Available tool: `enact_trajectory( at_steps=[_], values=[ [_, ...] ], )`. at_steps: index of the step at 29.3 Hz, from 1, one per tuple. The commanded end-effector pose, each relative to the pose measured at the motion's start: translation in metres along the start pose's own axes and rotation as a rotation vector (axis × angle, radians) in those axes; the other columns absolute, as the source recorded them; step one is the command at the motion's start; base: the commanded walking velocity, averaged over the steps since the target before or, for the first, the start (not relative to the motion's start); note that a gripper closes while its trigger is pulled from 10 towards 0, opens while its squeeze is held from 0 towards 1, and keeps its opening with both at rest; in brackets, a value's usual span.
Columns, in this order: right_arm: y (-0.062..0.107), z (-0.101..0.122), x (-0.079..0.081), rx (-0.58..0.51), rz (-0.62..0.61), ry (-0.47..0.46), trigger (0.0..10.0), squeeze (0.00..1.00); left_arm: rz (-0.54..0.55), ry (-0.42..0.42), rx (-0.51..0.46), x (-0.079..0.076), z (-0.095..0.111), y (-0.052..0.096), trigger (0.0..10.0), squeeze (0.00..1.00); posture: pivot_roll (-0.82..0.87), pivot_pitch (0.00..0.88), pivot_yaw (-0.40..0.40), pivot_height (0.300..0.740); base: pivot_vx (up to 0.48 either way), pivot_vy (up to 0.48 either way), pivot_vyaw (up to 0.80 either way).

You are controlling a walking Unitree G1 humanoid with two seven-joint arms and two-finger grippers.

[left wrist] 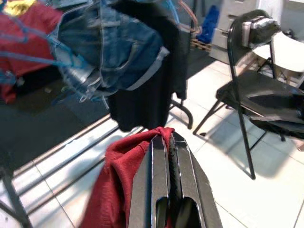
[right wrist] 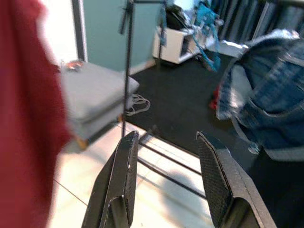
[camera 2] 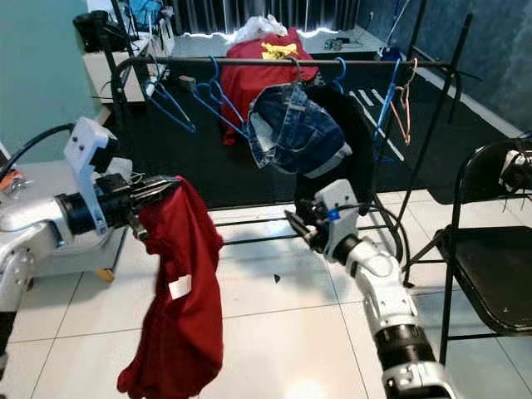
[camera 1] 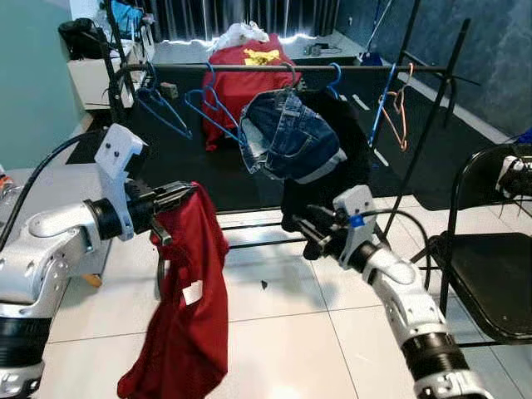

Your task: Hang hanger

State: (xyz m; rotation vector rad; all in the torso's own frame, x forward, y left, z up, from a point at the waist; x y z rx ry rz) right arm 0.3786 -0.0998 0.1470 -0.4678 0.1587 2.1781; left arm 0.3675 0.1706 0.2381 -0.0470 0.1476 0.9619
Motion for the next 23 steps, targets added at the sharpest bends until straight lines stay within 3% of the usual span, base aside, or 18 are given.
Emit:
enact_trajectory(
  at_steps=[1, 4, 5, 8, 9, 11, 12, 16, 17, 18, 23],
  values=[
    [-0.002, 0.004, 0.008, -0.016, 0.018, 0.050, 10.0, 0.00, 0.068, 0.054, -0.026, 0.008, 0.005, -0.004, 0.0, 0.00, 0.02, 0.014, 0.006, 0.740, 0.000, 0.000, 0.00],
    [-0.006, 0.003, 0.021, -0.019, 0.046, 0.092, 10.0, 0.00, 0.143, 0.125, -0.057, 0.015, 0.008, -0.011, 0.0, 0.00, 0.02, 0.013, 0.004, 0.740, 0.000, 0.000, 0.00],
    [-0.010, 0.003, 0.032, -0.033, 0.062, 0.116, 10.0, 0.00, 0.228, 0.177, -0.071, 0.023, 0.011, -0.019, 0.0, 0.00, 0.02, 0.007, 0.004, 0.740, 0.000, 0.000, 0.00],
    [-0.013, 0.003, 0.039, -0.045, 0.072, 0.131, 10.0, 0.00, 0.286, 0.211, -0.077, 0.028, 0.013, -0.024, 0.0, 0.00, 0.02, 0.004, 0.005, 0.740, 0.000, 0.000, 0.00],
    [-0.015, 0.005, 0.047, -0.067, 0.090, 0.123, 10.0, 0.28, 0.331, 0.243, -0.090, 0.032, 0.017, -0.028, 0.0, 0.00, 0.02, 0.004, 0.006, 0.740, 0.000, 0.000, 0.00],
    [-0.015, 0.005, 0.047, -0.067, 0.090, 0.123, 10.0, 0.28, 0.331, 0.243, -0.090, 0.032, 0.017, -0.028, 0.0, 0.00, 0.02, 0.004, 0.006, 0.740, 0.000, 0.000, 0.00],
    [-0.015, 0.006, 0.054, -0.092, 0.112, 0.114, 10.0, 1.00, 0.362, 0.264, -0.104, 0.035, 0.024, -0.031, 0.0, 0.00, 0.02, 0.001, 0.007, 0.740, 0.000, 0.000, 0.00],
    [-0.018, -0.002, 0.064, -0.071, 0.137, 0.152, 10.0, 1.00, 0.392, 0.297, -0.128, 0.038, 0.038, -0.036, 0.0, 0.00, 0.02, 0.000, 0.008, 0.740, 0.000, 0.000, 0.00],
    [-0.019, -0.008, 0.064, -0.041, 0.133, 0.196, 10.0, 1.00, 0.399, 0.305, -0.135, 0.038, 0.043, -0.037, 0.0, 0.00, 0.02, 0.000, 0.008, 0.740, 0.000, 0.000, 0.00],
    [-0.020, -0.016, 0.062, 0.000, 0.113, 0.250, 10.0, 1.00, 0.406, 0.310, -0.140, 0.037, 0.047, -0.037, 0.0, 0.00, 0.02, 0.000, 0.010, 0.740, 0.000, 0.000, 0.00],
    [-0.023, -0.027, 0.057, 0.048, 0.071, 0.295, 10.0, 1.00, 0.402, 0.344, -0.159, 0.032, 0.056, -0.038, 0.0, 0.00, 0.02, 0.000, 0.015, 0.740, 0.000, 0.000, 0.00]
  ],
)
Point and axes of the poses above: a point about 5 cm out from each wrist's last joint towards the gripper, its own y axis pointing back from the gripper into the wrist, its own z axis along the axis of the wrist's last joint, x = y × z, the point moved 6 cm from there along -y, pointing out of the wrist towards the gripper, and after that the axes turned 13 degrees about y, right-handed, at the moved point
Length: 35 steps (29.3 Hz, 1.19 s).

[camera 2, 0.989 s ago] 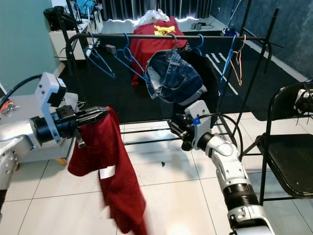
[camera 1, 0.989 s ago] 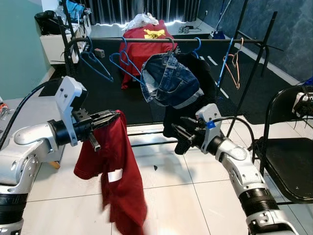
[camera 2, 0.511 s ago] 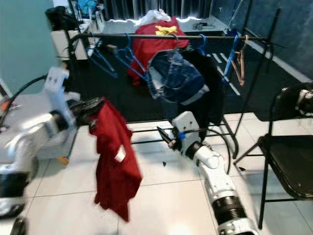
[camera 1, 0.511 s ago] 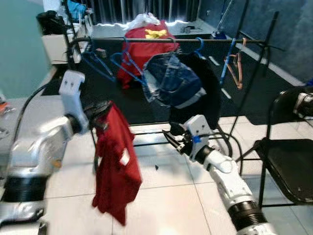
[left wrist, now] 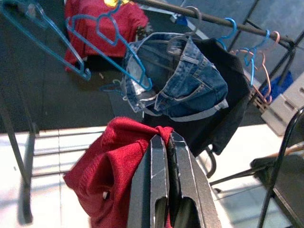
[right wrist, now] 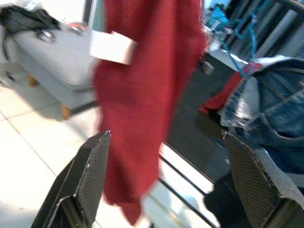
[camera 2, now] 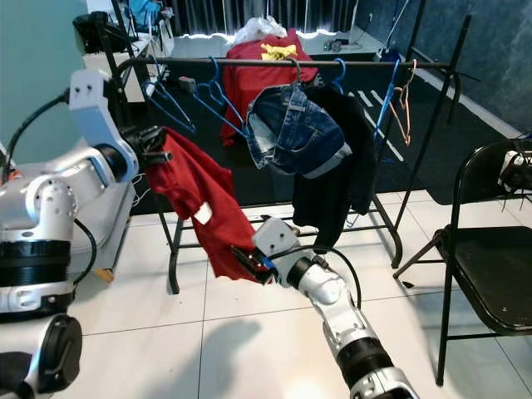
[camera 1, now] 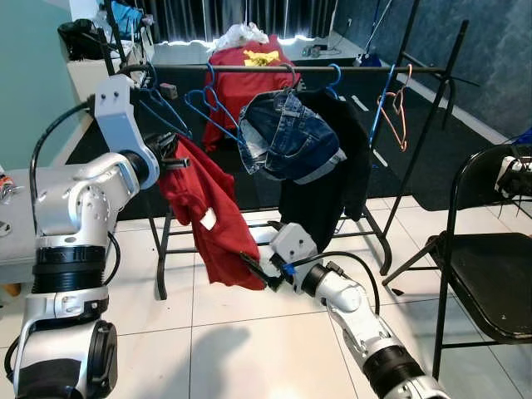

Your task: Hang hanger

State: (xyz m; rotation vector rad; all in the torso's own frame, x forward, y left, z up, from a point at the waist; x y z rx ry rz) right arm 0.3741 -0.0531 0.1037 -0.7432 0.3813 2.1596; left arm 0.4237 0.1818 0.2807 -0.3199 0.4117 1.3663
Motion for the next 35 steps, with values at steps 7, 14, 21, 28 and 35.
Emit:
enact_trajectory(
  at_steps=[7, 14, 21, 28, 35],
  values=[
    [-0.011, -0.007, 0.019, 0.041, 0.035, 0.081, 10.0, 0.00, 0.010, 0.042, -0.031, -0.022, 0.017, 0.000, 0.0, 0.00, 0.04, 0.000, 0.012, 0.740, 0.000, 0.000, 0.00],
    [-0.023, 0.003, 0.027, 0.015, 0.051, 0.078, 10.0, 0.00, 0.066, 0.059, -0.055, -0.029, 0.022, -0.001, 0.0, 0.00, 0.06, 0.000, -0.001, 0.740, 0.000, 0.000, 0.00],
    [-0.033, 0.015, 0.033, -0.019, 0.031, 0.060, 10.0, 0.00, 0.088, 0.086, -0.053, -0.047, 0.017, -0.005, 0.0, 0.00, 0.06, 0.000, 0.000, 0.740, 0.000, 0.000, 0.00],
    [-0.041, 0.025, 0.041, -0.052, 0.067, 0.059, 10.0, 0.00, 0.055, 0.097, -0.039, -0.074, 0.013, -0.009, 0.0, 0.00, 0.07, 0.002, 0.000, 0.740, 0.000, 0.000, 0.00],
    [-0.046, 0.025, 0.034, -0.031, 0.044, 0.178, 10.0, 0.00, -0.048, 0.135, -0.018, -0.109, 0.014, -0.008, 0.0, 0.00, 0.08, 0.003, -0.004, 0.740, 0.000, 0.000, 0.00]
  ],
)
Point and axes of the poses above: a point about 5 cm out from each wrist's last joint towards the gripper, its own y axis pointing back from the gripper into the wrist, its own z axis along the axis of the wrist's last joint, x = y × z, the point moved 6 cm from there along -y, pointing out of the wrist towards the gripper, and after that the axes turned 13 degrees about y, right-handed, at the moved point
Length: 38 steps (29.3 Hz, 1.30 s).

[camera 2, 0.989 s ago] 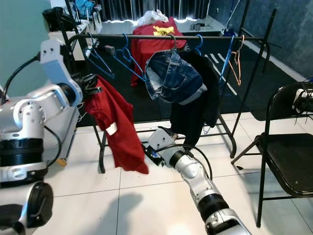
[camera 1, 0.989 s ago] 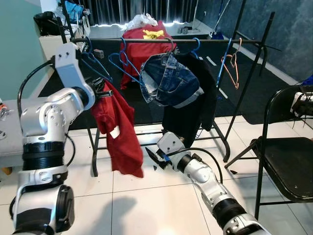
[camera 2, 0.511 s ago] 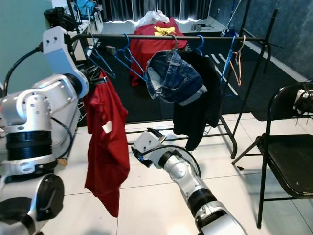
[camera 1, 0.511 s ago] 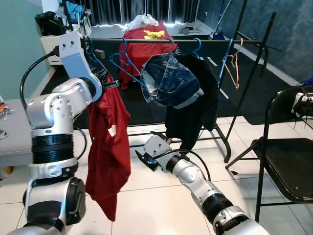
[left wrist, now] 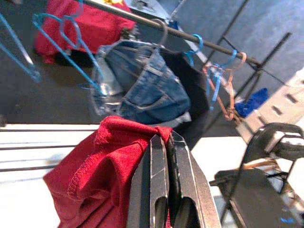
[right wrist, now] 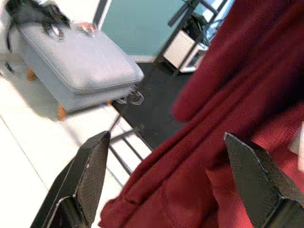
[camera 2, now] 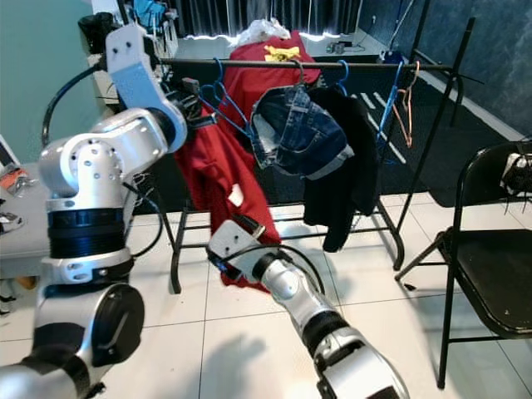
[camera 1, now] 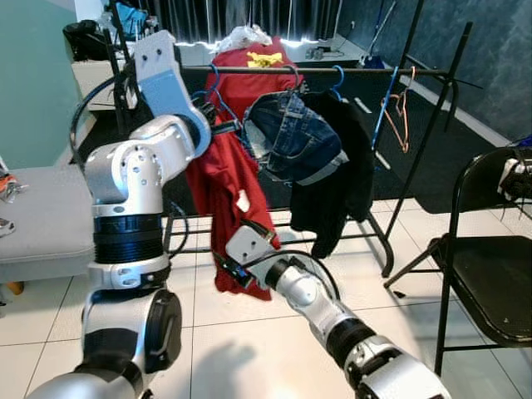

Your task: Hang hanger

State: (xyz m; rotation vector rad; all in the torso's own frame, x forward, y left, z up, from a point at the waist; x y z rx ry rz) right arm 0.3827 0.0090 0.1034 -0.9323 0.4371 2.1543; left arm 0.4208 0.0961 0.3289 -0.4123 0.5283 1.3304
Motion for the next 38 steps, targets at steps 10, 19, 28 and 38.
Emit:
enact_trajectory(
  at_steps=[10, 19, 28, 38],
  values=[
    [0.004, -0.025, -0.032, 0.135, -0.116, 0.293, 10.0, 0.00, -0.109, 0.044, -0.009, -0.037, 0.012, 0.008, 0.0, 0.00, 0.10, 0.006, -0.005, 0.740, 0.000, 0.000, 0.00],
    [0.008, -0.031, -0.050, 0.174, -0.193, 0.399, 10.0, 0.00, -0.108, 0.050, -0.008, -0.036, 0.014, 0.009, 0.0, 0.00, 0.09, 0.008, -0.005, 0.740, 0.000, 0.000, 0.00],
    [0.016, -0.023, -0.063, 0.125, -0.364, 0.417, 10.0, 0.00, -0.100, 0.046, -0.013, -0.032, 0.016, 0.009, 0.0, 0.00, 0.09, 0.012, -0.002, 0.740, 0.000, 0.000, 0.00],
    [0.025, -0.026, -0.073, 0.133, -0.450, 0.407, 10.0, 0.00, -0.099, 0.047, -0.012, -0.030, 0.016, 0.008, 0.0, 0.00, 0.08, 0.011, 0.003, 0.740, 0.000, 0.000, 0.00]
  ],
)
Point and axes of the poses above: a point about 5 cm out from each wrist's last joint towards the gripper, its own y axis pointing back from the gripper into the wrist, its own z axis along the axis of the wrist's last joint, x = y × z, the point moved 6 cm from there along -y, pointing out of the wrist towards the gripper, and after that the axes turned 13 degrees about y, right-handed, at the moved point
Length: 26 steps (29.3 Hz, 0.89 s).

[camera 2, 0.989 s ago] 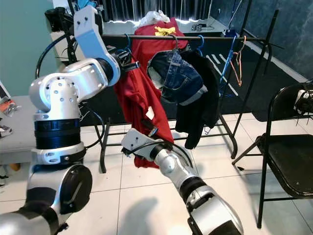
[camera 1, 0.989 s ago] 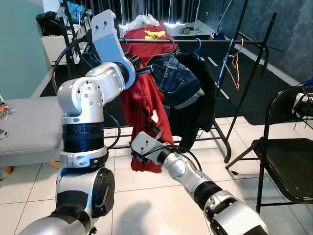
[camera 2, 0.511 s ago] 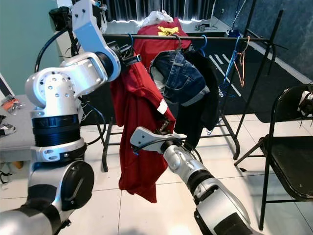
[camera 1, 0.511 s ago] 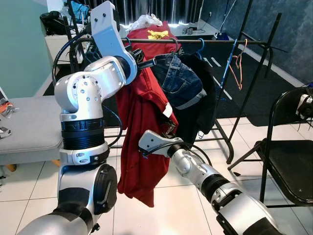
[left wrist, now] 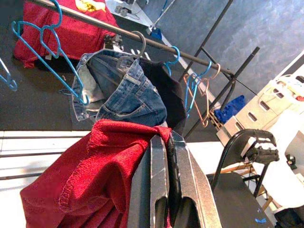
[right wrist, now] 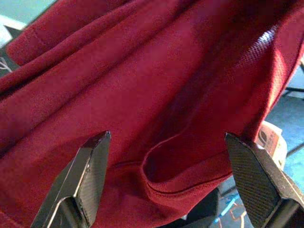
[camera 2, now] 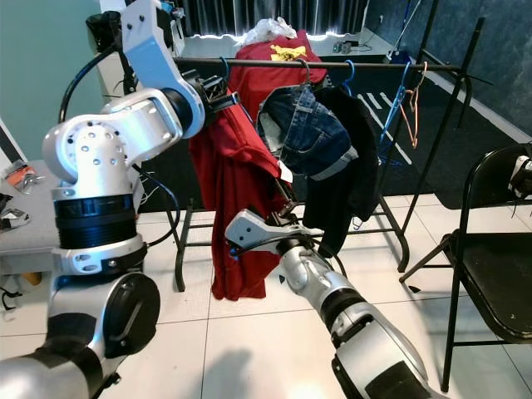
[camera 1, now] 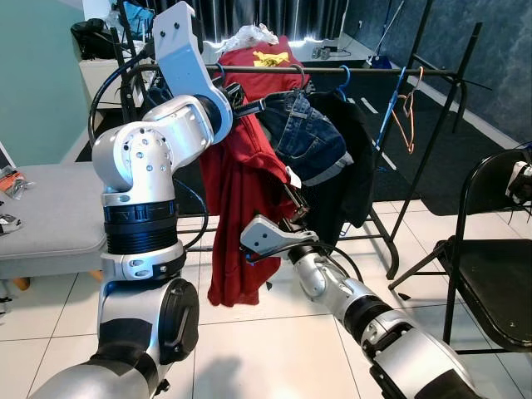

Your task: Hang hanger

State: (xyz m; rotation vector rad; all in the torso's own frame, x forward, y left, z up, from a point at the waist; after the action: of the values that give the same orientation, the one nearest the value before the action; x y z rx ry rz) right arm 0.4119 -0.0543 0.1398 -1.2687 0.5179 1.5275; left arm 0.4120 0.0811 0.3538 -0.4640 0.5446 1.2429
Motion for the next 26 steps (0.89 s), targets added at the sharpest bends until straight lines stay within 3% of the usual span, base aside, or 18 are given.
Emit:
enact_trajectory(
  at_steps=[1, 14, 22, 23, 24, 26],
  values=[
    [0.003, -0.002, -0.002, 0.004, -0.018, -0.008, 10.0, 0.00, -0.016, -0.002, -0.010, -0.003, 0.005, 0.001, 0.0, 0.00, 0.08, 0.011, 0.003, 0.740, 0.000, 0.000, 0.00],
    [0.019, -0.025, -0.007, 0.066, -0.084, -0.008, 10.0, 0.00, -0.008, 0.002, -0.021, 0.003, 0.008, 0.001, 0.0, 0.00, 0.08, 0.004, 0.005, 0.740, 0.000, 0.000, 0.00],
    [0.020, -0.029, -0.010, 0.076, -0.099, -0.029, 10.0, 0.00, -0.020, 0.002, -0.021, 0.001, 0.008, 0.002, 0.0, 0.00, 0.08, 0.000, 0.007, 0.740, 0.000, 0.000, 0.00],
    [0.020, -0.030, -0.011, 0.078, -0.095, -0.048, 3.3, 0.00, -0.023, 0.002, -0.021, 0.000, 0.008, 0.002, 0.0, 0.00, 0.08, 0.000, 0.008, 0.740, 0.000, 0.000, 0.00],
    [0.020, -0.031, -0.011, 0.077, -0.081, -0.066, 0.0, 0.00, -0.026, 0.002, -0.021, 0.000, 0.008, 0.002, 0.0, 0.00, 0.08, 0.000, 0.006, 0.740, 0.000, 0.000, 0.00],
    [0.019, -0.031, -0.010, 0.076, -0.070, -0.082, 0.0, 0.00, -0.028, 0.001, -0.021, 0.000, 0.009, 0.002, 0.0, 0.00, 0.08, 0.000, 0.006, 0.740, 0.000, 0.000, 0.00]
  ],
)
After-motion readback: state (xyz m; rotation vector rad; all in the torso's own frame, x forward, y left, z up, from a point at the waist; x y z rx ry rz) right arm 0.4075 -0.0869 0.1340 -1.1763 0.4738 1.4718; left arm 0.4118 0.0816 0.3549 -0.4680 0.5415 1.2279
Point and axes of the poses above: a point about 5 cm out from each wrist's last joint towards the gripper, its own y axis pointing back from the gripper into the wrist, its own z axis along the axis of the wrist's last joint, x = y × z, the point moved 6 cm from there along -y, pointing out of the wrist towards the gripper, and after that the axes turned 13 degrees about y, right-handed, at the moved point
